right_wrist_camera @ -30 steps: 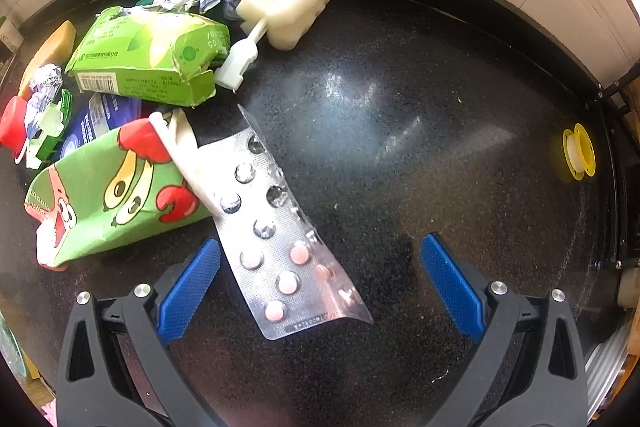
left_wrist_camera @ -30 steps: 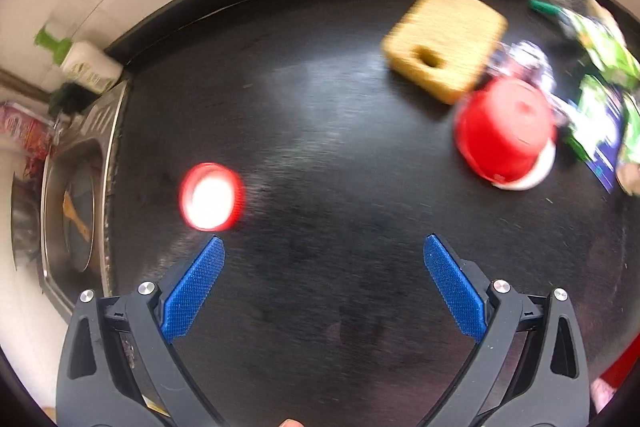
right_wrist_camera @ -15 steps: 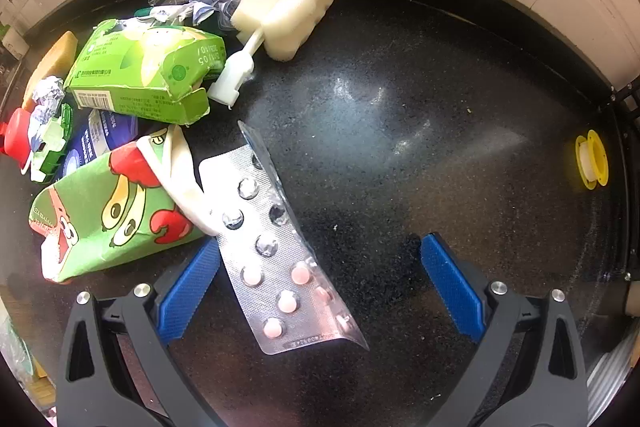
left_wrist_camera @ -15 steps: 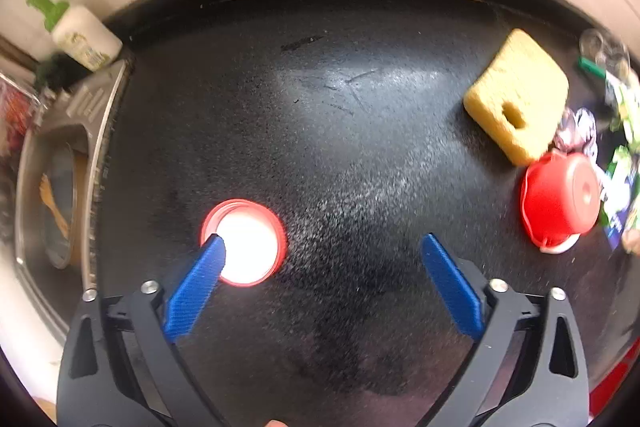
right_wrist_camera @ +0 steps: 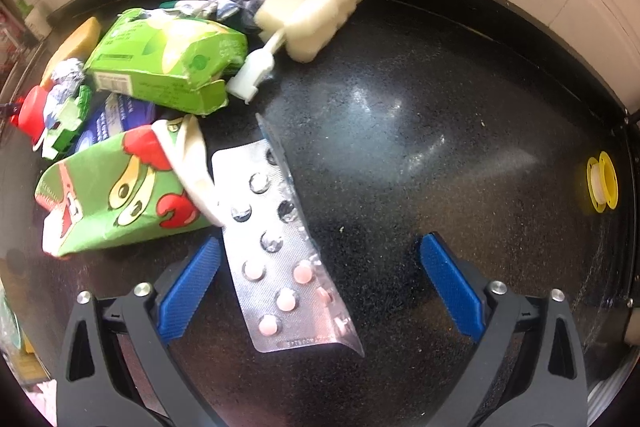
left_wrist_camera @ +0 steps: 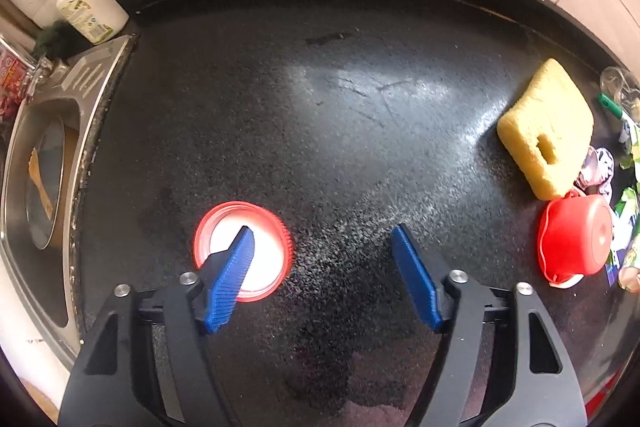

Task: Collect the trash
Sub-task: 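Grasp the red bottle cap with the left tool while the right tool grasps the pill blister pack, then carry the red cap and blister pack down over the black trash bin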

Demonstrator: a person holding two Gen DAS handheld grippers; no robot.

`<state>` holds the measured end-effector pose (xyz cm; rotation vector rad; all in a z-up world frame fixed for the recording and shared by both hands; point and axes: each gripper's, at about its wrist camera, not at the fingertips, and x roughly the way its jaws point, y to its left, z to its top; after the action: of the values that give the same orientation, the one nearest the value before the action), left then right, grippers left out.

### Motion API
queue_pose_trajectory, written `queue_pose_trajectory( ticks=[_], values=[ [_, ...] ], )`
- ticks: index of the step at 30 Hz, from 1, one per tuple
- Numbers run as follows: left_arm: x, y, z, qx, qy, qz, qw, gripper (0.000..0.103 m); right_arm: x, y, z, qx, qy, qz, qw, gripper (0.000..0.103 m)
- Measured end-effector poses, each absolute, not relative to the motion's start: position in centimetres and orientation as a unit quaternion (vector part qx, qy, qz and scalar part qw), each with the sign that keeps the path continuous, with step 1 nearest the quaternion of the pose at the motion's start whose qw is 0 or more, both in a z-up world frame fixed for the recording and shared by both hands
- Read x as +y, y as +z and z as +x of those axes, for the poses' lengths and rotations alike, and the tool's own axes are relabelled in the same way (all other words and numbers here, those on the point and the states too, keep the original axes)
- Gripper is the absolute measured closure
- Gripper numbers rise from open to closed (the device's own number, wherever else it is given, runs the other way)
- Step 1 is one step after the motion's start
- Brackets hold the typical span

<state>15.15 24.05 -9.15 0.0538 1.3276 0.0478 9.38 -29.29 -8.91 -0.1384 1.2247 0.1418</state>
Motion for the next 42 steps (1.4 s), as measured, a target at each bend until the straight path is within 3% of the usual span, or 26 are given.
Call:
queue_pose_trajectory(
  ticks=[1, 2, 3, 4, 6, 7, 16, 24, 30, 35, 42],
  values=[
    [24.1, -9.1, 15.0, 0.613, 0.021, 0.027, 0.79, 0.041, -29.2, -8.4, 8.9, 0.559, 0.073, -0.065, 0.823, 0.048],
    [24.3, -9.0, 14.9, 0.606, 0.021, 0.031, 0.794, 0.053, -28.9, -8.0, 8.2, 0.552, 0.075, -0.063, 0.828, 0.063],
    [24.5, -8.8, 14.8, 0.6, 0.025, 0.036, 0.798, 0.062, -28.6, -7.8, 7.8, 0.552, 0.073, -0.061, 0.828, 0.062],
    [24.6, -8.7, 14.7, 0.597, 0.031, 0.045, 0.8, 0.086, -28.6, -7.8, 7.5, 0.549, 0.076, -0.061, 0.83, 0.062],
    [25.1, -8.5, 14.3, 0.6, 0.024, 0.036, 0.799, 0.088, -28.5, -7.7, 6.9, 0.546, 0.078, -0.062, 0.832, 0.062],
    [25.2, -8.4, 14.1, 0.601, 0.02, 0.033, 0.798, 0.1, -28.6, -7.6, 6.6, 0.547, 0.078, -0.051, 0.832, 0.063],
    [23.9, -6.5, 11.4, 0.605, -0.012, 0.054, 0.795, 0.1, -31.9, -6.0, 4.2, 0.545, 0.037, -0.028, 0.837, 0.063],
    [23.1, -2.3, 7.1, 0.582, -0.033, 0.072, 0.809, 0.1, -31.5, -1.0, 1.7, 0.513, 0.042, -0.028, 0.857, 0.063],
    [25.3, -1.1, 1.7, 0.59, -0.013, 0.08, 0.803, 0.1, -23.4, 1.9, 0.6, 0.504, 0.117, -0.051, 0.855, 0.063],
    [28.9, 0.1, -4.7, 0.592, 0.02, 0.076, 0.802, 0.1, -10.9, 4.0, -0.2, 0.499, 0.208, -0.086, 0.837, 0.063],
    [34.5, -1.3, -16.3, 0.607, 0.068, 0.051, 0.79, 0.1, 5.1, 3.1, -5.1, 0.492, 0.309, -0.121, 0.804, 0.063]
  ],
)
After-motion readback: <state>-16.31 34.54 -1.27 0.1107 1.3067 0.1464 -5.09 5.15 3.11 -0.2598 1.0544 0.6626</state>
